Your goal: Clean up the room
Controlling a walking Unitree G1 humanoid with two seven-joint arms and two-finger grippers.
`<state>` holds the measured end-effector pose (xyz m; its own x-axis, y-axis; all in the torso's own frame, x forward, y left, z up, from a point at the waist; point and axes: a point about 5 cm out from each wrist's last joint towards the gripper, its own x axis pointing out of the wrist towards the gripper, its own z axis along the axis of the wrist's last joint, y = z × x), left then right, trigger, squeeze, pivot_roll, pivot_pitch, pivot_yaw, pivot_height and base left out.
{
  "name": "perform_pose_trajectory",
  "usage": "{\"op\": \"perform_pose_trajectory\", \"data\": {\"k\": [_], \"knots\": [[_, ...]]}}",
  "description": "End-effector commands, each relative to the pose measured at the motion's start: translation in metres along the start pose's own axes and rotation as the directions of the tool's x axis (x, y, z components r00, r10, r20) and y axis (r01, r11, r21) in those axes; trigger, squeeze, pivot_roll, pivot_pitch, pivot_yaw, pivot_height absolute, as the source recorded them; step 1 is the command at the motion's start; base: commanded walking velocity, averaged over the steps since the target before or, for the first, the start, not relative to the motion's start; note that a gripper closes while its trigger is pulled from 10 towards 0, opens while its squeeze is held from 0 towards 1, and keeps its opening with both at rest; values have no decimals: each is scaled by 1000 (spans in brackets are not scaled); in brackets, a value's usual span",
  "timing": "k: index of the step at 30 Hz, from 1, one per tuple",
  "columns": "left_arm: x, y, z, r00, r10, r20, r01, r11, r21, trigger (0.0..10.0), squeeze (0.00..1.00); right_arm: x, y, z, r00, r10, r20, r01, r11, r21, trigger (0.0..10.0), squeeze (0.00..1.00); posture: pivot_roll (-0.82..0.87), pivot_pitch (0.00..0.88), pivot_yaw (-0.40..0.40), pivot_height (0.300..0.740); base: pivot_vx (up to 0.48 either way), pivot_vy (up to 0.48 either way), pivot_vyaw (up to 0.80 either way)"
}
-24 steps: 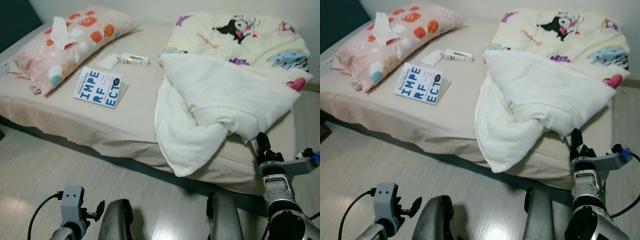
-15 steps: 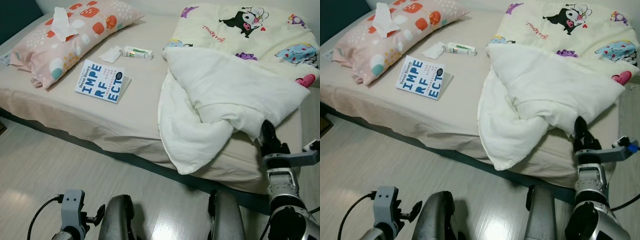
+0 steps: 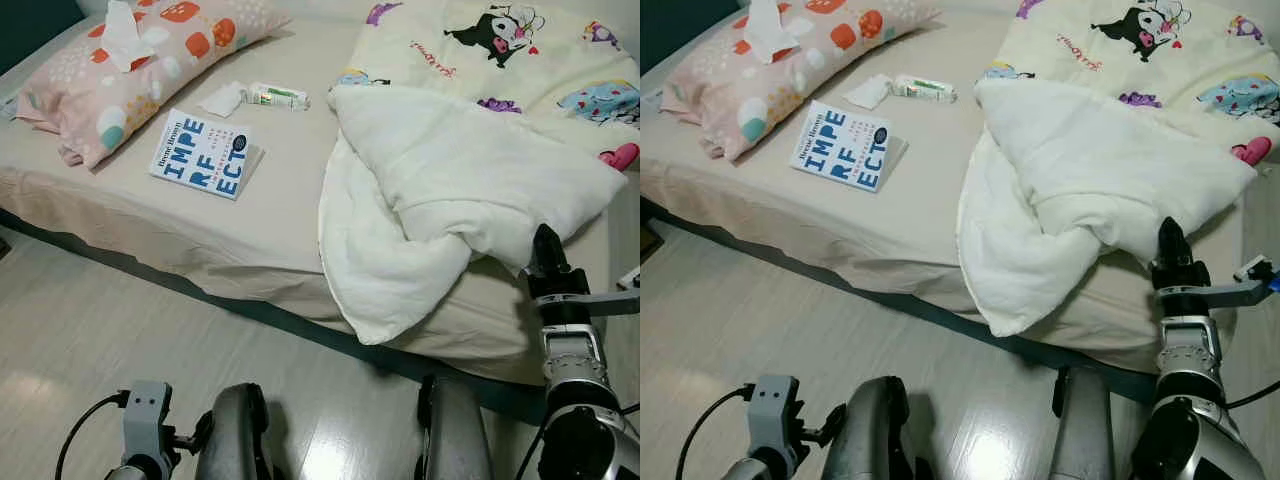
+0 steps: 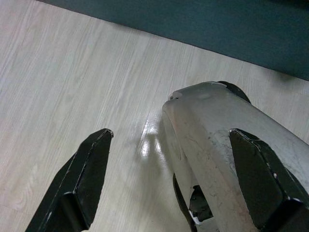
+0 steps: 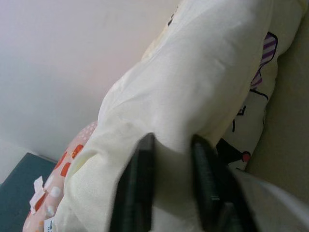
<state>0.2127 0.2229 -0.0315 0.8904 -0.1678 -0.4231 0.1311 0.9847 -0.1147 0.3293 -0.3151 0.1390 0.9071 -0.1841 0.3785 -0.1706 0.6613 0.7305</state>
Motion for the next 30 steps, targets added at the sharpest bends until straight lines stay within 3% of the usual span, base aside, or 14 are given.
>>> {"op": "perform_pose_trajectory", "data": {"k": [1, 9, 13, 16, 17, 18, 19, 20, 22, 23, 26, 27, 28, 30], "knots": [[-8, 1, -14, 999, 8, -52, -9, 1000, -20, 10000, 0, 1, 2, 2, 1000, 27, 13, -27, 1000, 9, 0, 0, 91, 345, 141, 497, 0, 0, 0], [-5, 0, -11, 999, 12, -50, -13, 1000, -19, 10000, 0, 11, 18, -1, 992, 112, -65, -120, 983, -142, 0, 0, 84, 332, 130, 497, 0, 0, 0], [-1, -6, -11, 999, 3, -47, -4, 1000, -25, 10000, 0, 27, 68, -33, 887, 305, -346, -436, 800, -413, 0, 0, 69, 313, 113, 497, 0, 0, 0], [0, -8, -11, 999, 1, -47, -2, 1000, -29, 10000, 0, 28, 83, -45, 841, 357, -408, -519, 745, -419, 0, 0, 64, 309, 109, 497, 0, 0, 0], [1, -11, -12, 999, -2, -48, 1, 999, -34, 10000, 0, 26, 100, -64, 763, 406, -503, -626, 656, -421, 0, 0, 50, 302, 101, 497, 0, 0, 0], [1, -11, -12, 999, -2, -48, 1, 999, -34, 10000, 0, 26, 100, -64, 763, 406, -503, -626, 656, -421, 0, 0, 50, 302, 101, 497, 0, 0, 0], [3, -14, -12, 999, -7, -51, 5, 999, -38, 10000, 0, 19, 115, -84, 668, 431, -606, -728, 544, -416, 0, 0, 43, 292, 99, 497, 0, 0, 0], [3, -14, -12, 999, -7, -51, 5, 999, -38, 10000, 0, 19, 115, -84, 668, 431, -606, -728, 544, -416, 0, 0, 43, 292, 99, 497, 0, 0, 0], [6, -21, -13, 998, -20, -55, 17, 999, -46, 10000, 0, -5, 131, -124, 444, 410, -797, -889, 309, -337, 0, 0, 28, 276, 92, 497, 0, 0, 0], [6, -21, -13, 998, -20, -55, 17, 999, -46, 10000, 0, -5, 131, -124, 444, 410, -797, -889, 309, -337, 0, 0, 28, 276, 92, 497, 0, 0, 0], [9, -27, -14, 998, -30, -56, 27, 998, -53, 10000, 0, -35, 131, -155, 241, 337, -910, -968, 153, -200, 0, 0, 22, 273, 86, 497, 0, 0, 0], [9, -27, -14, 998, -30, -56, 27, 998, -53, 10000, 0, -35, 131, -155, 241, 337, -910, -968, 153, -200, 0, 0, 22, 273, 86, 497, 0, 0, 0], [10, -30, -14, 998, -31, -57, 27, 998, -58, 10000, 0, -53, 127, -167, 141, 291, -946, -988, 101, -116, 0, 0, 19, 270, 80, 497, 0, 0, 0], [11, -31, -14, 998, -30, -58, 27, 998, -61, 10000, 0, -64, 124, -173, 82, 260, -962, -995, 78, -63, 0, 0, 16, 269, 75, 497, 0, 0, 0]]}}
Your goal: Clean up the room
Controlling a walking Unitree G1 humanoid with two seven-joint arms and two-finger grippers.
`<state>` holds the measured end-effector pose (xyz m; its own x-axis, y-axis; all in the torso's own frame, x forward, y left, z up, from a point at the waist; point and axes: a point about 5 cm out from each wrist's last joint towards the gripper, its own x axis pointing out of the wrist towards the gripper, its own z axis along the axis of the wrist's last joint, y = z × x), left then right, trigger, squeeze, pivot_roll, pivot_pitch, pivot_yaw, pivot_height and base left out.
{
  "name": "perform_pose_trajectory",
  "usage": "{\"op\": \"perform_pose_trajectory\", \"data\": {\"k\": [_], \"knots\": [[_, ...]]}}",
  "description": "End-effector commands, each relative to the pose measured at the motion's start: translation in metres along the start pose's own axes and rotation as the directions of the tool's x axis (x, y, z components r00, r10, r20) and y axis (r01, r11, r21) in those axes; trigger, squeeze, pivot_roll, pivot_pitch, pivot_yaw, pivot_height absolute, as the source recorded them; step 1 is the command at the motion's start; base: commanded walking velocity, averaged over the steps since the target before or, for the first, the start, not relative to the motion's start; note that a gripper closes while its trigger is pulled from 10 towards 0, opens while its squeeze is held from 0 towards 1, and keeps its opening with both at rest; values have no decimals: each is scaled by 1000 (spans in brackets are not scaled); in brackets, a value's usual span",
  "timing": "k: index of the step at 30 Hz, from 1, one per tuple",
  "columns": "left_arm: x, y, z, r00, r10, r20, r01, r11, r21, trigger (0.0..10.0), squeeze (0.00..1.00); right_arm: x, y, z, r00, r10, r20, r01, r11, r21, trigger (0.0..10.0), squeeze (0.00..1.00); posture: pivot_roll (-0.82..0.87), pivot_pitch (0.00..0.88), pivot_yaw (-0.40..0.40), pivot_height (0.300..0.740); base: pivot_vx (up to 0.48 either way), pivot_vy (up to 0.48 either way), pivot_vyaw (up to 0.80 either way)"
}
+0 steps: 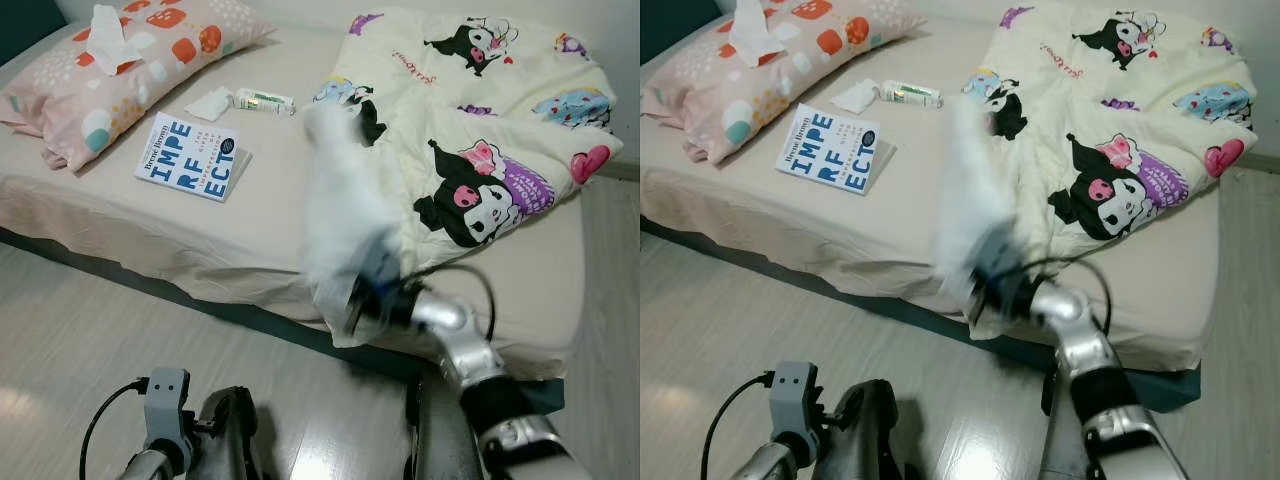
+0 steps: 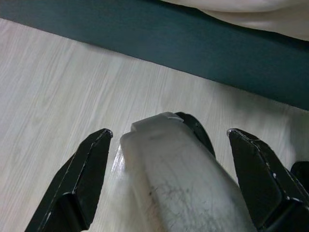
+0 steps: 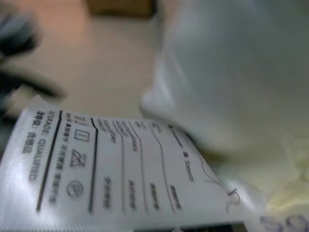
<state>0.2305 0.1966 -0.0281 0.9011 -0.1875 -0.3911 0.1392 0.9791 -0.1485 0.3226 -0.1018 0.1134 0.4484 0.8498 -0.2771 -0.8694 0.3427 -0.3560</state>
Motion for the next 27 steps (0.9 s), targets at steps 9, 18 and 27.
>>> {"op": "perform_pose_trajectory", "data": {"k": [9, 18, 27], "knots": [[-8, -8, -27, 994, 16, -112, -22, 998, -52, 10000, 0, 0, 26, -26, 957, 104, -269, -127, 989, -69, 10000, 0, -7, 245, 58, 497, 0, 0, 0], [-4, -11, -27, 992, 24, -123, -31, 998, -59, 10000, 0, -15, -7, -40, 896, -164, -412, 114, 983, -143, 10000, 0, -16, 226, 49, 497, 0, 0, 0], [-3, -11, -29, 990, 31, -135, -40, 997, -62, 10000, 0, -27, -22, -41, 841, -310, -443, 302, 949, -90, 10000, 1000, -23, 213, 48, 497, 0, 0, 0]]}}
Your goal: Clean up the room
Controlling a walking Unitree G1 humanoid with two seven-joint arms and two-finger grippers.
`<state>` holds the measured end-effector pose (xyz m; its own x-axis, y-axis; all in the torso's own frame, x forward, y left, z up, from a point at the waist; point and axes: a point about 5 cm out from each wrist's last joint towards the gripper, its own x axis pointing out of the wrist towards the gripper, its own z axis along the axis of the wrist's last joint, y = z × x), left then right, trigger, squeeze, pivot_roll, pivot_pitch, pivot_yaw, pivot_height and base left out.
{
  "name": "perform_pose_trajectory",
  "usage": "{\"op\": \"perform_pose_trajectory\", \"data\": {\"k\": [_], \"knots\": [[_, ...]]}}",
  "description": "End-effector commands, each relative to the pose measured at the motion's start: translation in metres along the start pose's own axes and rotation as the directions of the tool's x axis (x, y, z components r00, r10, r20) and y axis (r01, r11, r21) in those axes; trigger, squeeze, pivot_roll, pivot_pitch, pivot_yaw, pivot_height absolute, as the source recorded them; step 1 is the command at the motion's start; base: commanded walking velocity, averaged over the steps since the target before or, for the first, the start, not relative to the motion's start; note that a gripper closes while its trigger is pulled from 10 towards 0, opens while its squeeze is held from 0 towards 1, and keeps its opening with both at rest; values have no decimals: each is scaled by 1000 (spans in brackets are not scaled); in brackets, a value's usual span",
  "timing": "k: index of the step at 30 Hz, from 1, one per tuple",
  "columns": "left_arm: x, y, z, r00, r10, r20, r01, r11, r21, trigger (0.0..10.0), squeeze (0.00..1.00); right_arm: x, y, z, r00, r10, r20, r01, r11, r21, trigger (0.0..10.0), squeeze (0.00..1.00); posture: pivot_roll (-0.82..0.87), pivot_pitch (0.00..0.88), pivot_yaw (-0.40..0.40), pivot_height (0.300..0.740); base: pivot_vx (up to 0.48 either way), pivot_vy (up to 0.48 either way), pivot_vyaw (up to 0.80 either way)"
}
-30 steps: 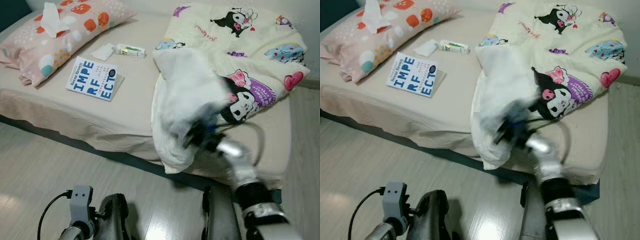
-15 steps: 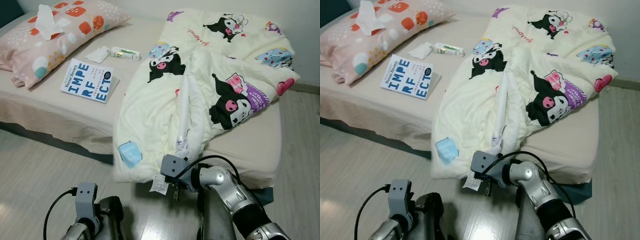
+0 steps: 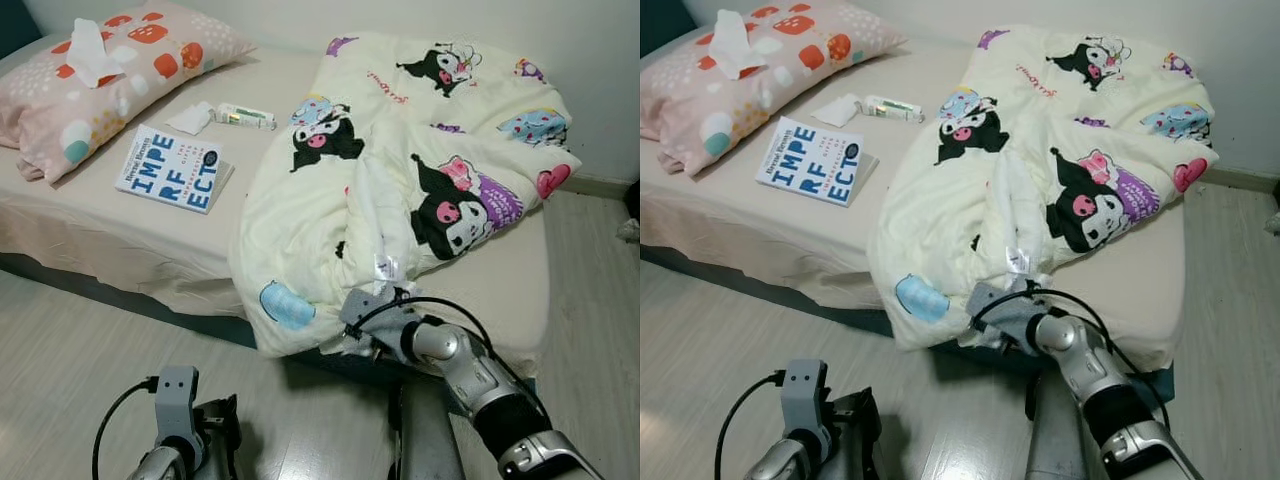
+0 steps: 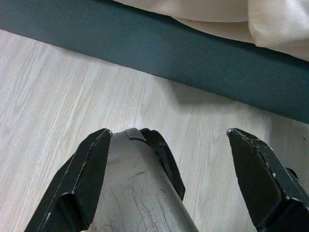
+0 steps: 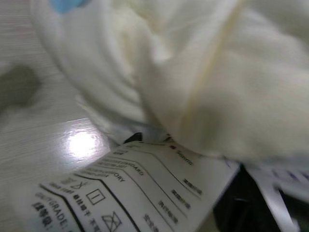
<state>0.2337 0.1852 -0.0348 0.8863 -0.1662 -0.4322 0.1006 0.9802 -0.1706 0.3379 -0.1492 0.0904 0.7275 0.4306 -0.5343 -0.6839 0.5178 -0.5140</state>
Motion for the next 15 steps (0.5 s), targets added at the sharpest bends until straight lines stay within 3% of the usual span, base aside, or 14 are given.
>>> {"op": "perform_pose_trajectory", "data": {"k": [1, 2, 3, 4, 5, 6, 7, 8, 10, 11, 12, 14, 15], "knots": [[-10, 0, -24, 995, 12, -96, -15, 1000, -27, 10000, 0, -1, -2, 2, 999, -36, 15, 35, 996, 78, 10000, 1000, -23, 213, 48, 497, 0, 0, 0], [-10, 0, -24, 995, 12, -96, -15, 1000, -27, 10000, 0, -1, -2, 2, 999, -36, 15, 35, 996, 78, 10000, 1000, -23, 213, 48, 497, 0, 0, 0], [-10, -1, -24, 995, 13, -101, -16, 1000, -26, 10000, 0, -3, 0, 14, 992, -7, 127, -17, 983, 183, 10000, 1000, -25, 200, 51, 497, 0, 0, 0], [-10, -1, -24, 995, 13, -101, -16, 1000, -26, 10000, 0, -3, 0, 14, 992, -7, 127, -17, 983, 183, 10000, 1000, -25, 200, 51, 497, 0, 0, 0], [-9, 0, -24, 994, 16, -105, -19, 1000, -24, 10000, 0, -8, 1, 25, 969, 27, 246, -92, 961, 260, 10000, 1000, -25, 197, 49, 497, 0, 0, 0], [-9, 0, -24, 994, 16, -105, -19, 1000, -24, 10000, 0, -8, 1, 25, 969, 27, 246, -92, 961, 260, 10000, 1000, -25, 197, 49, 497, 0, 0, 0], [-9, 0, -25, 994, 21, -112, -24, 999, -23, 10000, 0, -15, 3, 37, 928, 62, 368, -179, 939, 292, 10000, 1000, -25, 194, 50, 497, 0, 0, 0], [-9, 0, -25, 994, 21, -112, -24, 999, -23, 10000, 0, -15, 3, 37, 928, 62, 368, -179, 939, 292, 10000, 1000, -25, 194, 50, 497, 0, 0, 0], [-11, 4, -27, 991, 34, -127, -37, 999, -21, 10000, 0, -35, 2, 55, 819, 115, 562, -330, 895, 299, 10000, 1000, -24, 193, 48, 497, 0, 0, 0], [-11, 4, -27, 991, 34, -127, -37, 999, -21, 10000, 0, -35, 2, 55, 819, 115, 562, -330, 895, 299, 10000, 1000, -24, 193, 48, 497, 0, 0, 0], [-12, 5, -28, 990, 39, -133, -42, 999, -20, 10000, 0, -42, 1, 60, 780, 127, 613, -370, 883, 288, 10000, 1000, -24, 193, 48, 497, 0, 0, 0], [-12, 5, -28, 990, 39, -133, -42, 999, -20, 10000, 0, -42, 1, 60, 780, 127, 613, -370, 883, 288, 10000, 1000, -24, 193, 48, 497, 0, 0, 0], [-15, 7, -31, 989, 45, -144, -48, 999, -19, 10000, 0, -52, -4, 66, 728, 116, 676, -410, 864, 293, 10000, 1000, -22, 198, 48, 497, 0, 0, 0]]}}
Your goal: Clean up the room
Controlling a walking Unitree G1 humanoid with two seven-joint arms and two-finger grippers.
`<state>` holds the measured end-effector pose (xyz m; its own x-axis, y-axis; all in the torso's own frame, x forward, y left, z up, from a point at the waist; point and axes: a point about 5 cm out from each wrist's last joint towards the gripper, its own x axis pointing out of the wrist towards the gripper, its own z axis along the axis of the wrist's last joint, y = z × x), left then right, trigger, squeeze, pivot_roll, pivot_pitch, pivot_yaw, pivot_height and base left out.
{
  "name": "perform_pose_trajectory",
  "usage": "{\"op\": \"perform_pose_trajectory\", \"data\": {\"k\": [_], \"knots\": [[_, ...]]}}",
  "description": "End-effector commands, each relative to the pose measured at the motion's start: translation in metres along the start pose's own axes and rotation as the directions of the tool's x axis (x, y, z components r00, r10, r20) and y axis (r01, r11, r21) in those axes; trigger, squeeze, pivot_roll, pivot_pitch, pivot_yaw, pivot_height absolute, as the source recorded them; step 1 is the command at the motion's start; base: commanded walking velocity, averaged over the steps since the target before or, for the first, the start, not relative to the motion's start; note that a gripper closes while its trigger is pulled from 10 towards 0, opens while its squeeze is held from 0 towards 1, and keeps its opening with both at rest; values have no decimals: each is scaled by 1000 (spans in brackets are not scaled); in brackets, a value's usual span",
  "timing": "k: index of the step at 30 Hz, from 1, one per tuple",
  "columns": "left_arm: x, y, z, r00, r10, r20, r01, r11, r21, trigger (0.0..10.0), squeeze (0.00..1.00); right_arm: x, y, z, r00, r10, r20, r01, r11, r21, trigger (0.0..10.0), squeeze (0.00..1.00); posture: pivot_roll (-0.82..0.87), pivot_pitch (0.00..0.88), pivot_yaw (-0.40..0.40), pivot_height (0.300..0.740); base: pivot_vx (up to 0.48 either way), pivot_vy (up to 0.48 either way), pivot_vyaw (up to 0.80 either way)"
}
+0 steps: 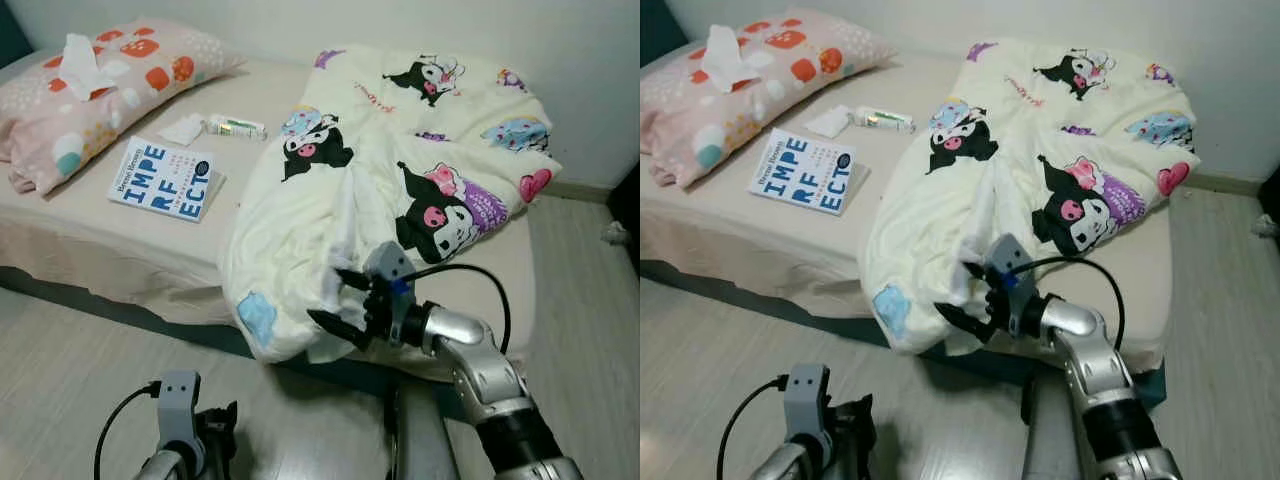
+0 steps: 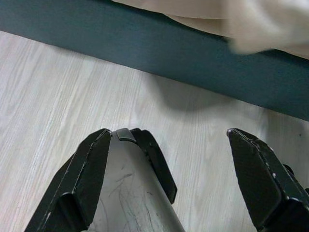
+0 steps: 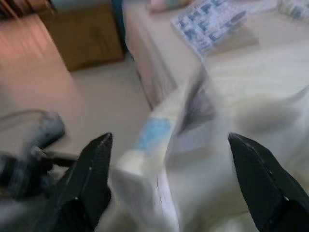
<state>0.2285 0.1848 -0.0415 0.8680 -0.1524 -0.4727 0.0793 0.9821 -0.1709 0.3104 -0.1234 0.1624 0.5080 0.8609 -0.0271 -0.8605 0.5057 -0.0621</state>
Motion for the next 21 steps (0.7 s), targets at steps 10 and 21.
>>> {"op": "perform_pose_trajectory", "data": {"k": [10, 21], "knots": [[-22, 13, -36, 989, 52, -140, -54, 998, -11, 10000, 0, -18, -4, 31, 983, 24, 184, -40, 996, 81, 10000, 1000, -11, 204, 46, 497, 0, 0, 0], [-25, 15, -39, 988, 49, -145, -50, 999, -3, 10000, 0, -26, -72, 19, 852, -520, 61, 515, 853, 85, 10000, 749, 0, 230, 60, 497, 0, 0, 0]]}}
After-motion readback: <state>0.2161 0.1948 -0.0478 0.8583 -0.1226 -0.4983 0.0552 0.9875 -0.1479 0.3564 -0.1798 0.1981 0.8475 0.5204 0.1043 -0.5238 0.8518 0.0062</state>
